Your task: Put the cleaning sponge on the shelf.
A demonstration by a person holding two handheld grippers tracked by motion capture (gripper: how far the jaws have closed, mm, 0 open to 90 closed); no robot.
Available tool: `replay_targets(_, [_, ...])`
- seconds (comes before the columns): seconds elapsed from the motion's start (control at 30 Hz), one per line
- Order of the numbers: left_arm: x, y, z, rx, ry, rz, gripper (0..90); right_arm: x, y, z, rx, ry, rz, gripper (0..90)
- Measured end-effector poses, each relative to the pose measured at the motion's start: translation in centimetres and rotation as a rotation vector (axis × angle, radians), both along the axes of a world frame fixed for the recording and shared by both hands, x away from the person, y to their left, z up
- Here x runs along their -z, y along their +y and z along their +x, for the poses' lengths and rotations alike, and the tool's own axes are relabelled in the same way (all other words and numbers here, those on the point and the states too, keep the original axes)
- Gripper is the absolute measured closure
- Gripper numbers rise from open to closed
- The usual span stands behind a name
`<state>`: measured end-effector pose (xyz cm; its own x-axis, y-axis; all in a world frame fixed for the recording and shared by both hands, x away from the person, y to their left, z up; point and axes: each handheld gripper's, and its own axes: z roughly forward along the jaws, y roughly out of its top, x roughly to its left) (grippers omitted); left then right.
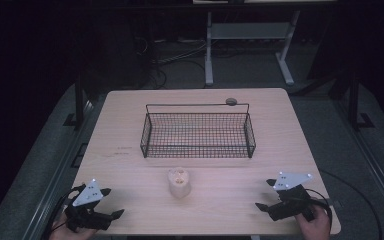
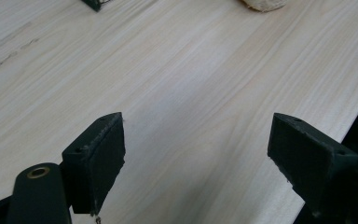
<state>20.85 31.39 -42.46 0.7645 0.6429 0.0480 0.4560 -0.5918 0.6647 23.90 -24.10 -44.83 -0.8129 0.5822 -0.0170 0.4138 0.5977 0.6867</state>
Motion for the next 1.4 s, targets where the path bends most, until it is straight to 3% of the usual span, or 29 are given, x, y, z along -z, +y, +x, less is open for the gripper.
replay_targets(0.5, [-2.4, -2.2, 1.7, 0.123, 0.017, 0.064, 18.1, -0.2, -0.9, -0.1, 0.020, -0.004, 0.023, 14.3])
replay_targets(0.83, [-2.9, -3.9, 2.8, 0.191, 0.056, 0.114, 18.1, -0.1, -0.8, 0.1, 0.007, -0.002, 0.028, 14.3])
replay_targets(1.03, [-3.2, -4.8, 3.5, 0.213, 0.059, 0.120, 18.1, 0.0, -0.8, 0.2, 0.005, 0.006, 0.031, 14.3])
replay_targets(1.4, [-4.4, -8.4, 5.6, 0.287, 0.062, 0.144, 18.1, -0.2, -0.9, 0.0, 0.001, -0.003, 0.046, 14.3])
